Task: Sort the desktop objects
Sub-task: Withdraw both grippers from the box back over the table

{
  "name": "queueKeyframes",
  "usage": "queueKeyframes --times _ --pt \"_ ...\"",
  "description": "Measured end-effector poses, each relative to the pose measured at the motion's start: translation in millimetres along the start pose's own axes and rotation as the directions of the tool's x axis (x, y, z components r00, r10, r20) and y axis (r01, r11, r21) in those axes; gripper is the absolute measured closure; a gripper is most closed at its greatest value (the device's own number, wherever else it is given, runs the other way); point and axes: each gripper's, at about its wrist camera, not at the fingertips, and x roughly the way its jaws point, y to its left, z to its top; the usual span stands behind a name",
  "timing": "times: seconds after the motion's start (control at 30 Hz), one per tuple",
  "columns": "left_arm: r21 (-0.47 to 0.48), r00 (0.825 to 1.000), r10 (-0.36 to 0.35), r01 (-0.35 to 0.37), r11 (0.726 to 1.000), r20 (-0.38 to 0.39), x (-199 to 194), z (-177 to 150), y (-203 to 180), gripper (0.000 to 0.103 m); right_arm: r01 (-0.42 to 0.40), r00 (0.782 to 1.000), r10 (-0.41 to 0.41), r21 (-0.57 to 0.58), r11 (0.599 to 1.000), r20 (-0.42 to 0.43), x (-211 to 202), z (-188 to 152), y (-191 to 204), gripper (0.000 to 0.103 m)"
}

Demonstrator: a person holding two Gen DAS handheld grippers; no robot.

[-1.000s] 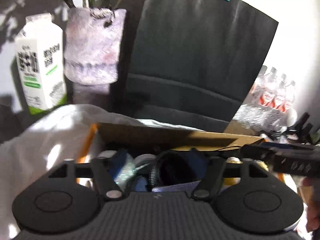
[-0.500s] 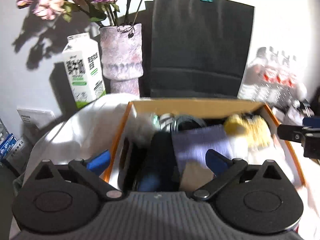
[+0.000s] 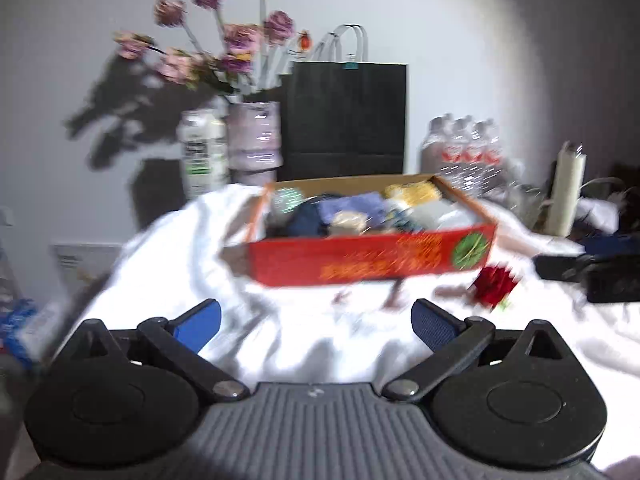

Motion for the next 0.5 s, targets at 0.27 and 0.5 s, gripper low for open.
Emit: queueKeyframes --times 0.27,0.5 --pt "-0.104 0.999 -0.029 0.025 0.994 -0.04 -33 -55 -1 0.0 0.012 1.0 -0.011 0.016 1.0 0.0 -53 -61 21 0.012" --pt "-0.08 0.995 -0.055 0.048 0.996 -0.089 -26 -77 -11 0.0 0.048 0.998 -0.047 0.028 0.998 -0.043 -46 -90 20 0.012"
